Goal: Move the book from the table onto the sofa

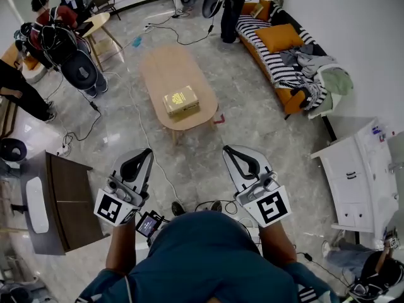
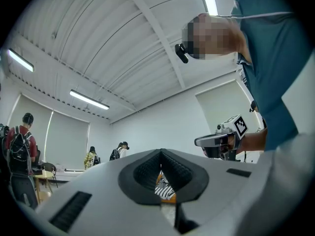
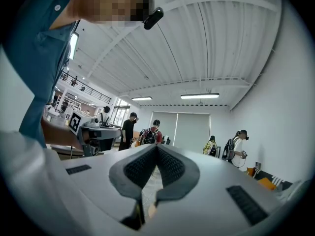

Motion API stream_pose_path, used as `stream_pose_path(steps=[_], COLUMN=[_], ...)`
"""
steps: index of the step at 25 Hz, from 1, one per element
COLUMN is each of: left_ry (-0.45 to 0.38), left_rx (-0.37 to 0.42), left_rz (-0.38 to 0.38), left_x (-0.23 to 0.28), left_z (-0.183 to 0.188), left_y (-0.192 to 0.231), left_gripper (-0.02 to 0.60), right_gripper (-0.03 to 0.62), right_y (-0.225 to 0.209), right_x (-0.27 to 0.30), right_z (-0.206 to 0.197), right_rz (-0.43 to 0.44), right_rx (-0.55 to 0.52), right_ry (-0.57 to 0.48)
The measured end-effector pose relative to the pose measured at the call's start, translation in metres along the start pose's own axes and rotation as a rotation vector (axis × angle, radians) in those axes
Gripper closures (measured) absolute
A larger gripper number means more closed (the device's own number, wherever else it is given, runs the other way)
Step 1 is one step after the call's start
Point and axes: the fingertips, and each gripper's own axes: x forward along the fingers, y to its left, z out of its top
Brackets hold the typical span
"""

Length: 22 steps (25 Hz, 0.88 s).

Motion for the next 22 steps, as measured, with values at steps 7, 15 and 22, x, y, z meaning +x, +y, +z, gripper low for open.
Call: stream_pose_path(steps=[7, 15, 22], left_ry=[-0.003, 0.002, 0.001], left_rx=[0.001, 0.004, 0.004], left_rz=[0.008, 0.013, 0.030], left_x=[-0.001, 0.007, 0.023], left_z=[0.002, 0.001, -0.005], left_y=[-0.007, -0.015, -0.036], left_gripper=[0.578, 0.578, 0.578], right_gripper=[0.582, 0.581, 0.582], right_y=[-0.002, -0.008, -0.023], right_x=[-0.006, -0.014, -0.029], right_z=[0.004, 0.002, -0.009], right_rz=[0.002, 0.011, 0.043], right_rx=[0.012, 0.025, 0.027], right_ry=[-0.022, -0.025, -0.020])
